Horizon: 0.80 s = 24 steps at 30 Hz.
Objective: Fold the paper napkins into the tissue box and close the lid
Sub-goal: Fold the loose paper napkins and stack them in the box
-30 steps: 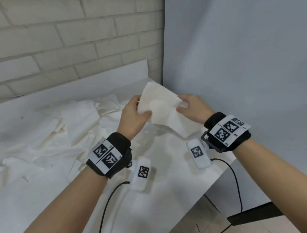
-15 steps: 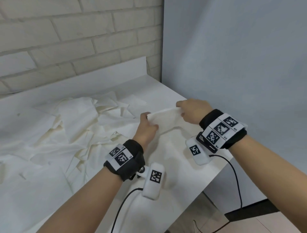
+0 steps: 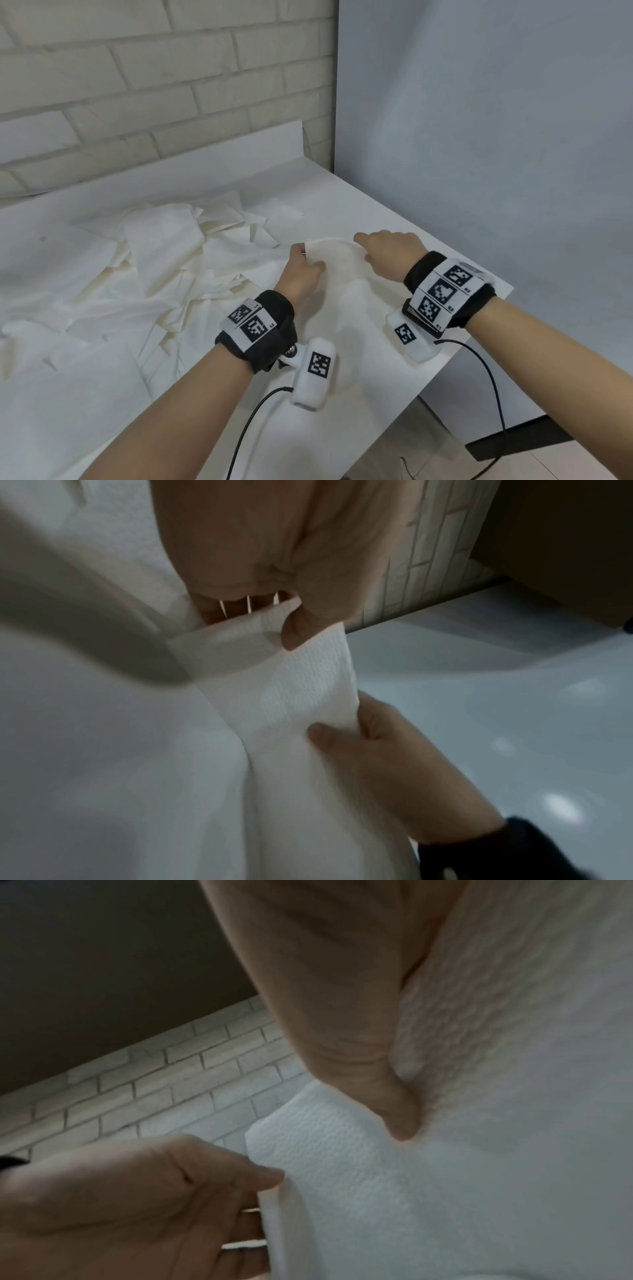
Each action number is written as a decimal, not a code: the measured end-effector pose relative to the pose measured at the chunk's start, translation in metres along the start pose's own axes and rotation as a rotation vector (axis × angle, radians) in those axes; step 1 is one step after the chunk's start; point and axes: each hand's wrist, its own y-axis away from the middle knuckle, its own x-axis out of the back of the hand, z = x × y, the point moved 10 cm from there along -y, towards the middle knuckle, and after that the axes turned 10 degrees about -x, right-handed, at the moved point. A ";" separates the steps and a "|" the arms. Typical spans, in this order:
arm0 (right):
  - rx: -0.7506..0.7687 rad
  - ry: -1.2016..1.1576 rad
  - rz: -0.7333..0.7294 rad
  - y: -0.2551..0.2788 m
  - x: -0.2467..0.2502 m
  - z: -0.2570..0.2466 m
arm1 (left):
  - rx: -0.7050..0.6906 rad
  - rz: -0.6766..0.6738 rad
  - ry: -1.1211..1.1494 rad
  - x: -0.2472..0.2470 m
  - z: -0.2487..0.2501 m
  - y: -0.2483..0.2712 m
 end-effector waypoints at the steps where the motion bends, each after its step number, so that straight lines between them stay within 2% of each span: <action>1: -0.006 -0.036 0.007 0.001 0.003 0.004 | -0.013 0.021 0.031 0.004 0.002 0.000; 4: -0.014 -0.341 0.011 0.005 0.024 0.020 | -0.084 0.083 0.108 0.019 0.016 0.003; 7: 0.071 -0.682 0.035 0.019 0.053 0.027 | -0.100 0.090 0.158 0.032 0.025 0.008; 10: 0.083 -0.974 -0.007 0.026 0.063 0.026 | -0.040 0.005 0.140 0.033 0.023 0.016; 14: 0.103 -1.428 -0.113 0.021 0.055 -0.004 | -0.068 -0.123 0.143 0.026 0.033 0.032; 17: 0.127 -1.503 -0.121 0.018 0.052 -0.037 | -0.117 -0.176 0.133 0.029 0.045 0.045; 21: 0.116 -1.465 -0.160 0.013 0.053 -0.073 | -0.138 -0.137 0.079 0.061 0.049 0.062; 24: 0.227 -1.400 -0.097 0.012 0.080 -0.096 | -0.086 -0.184 -0.027 0.091 0.042 0.085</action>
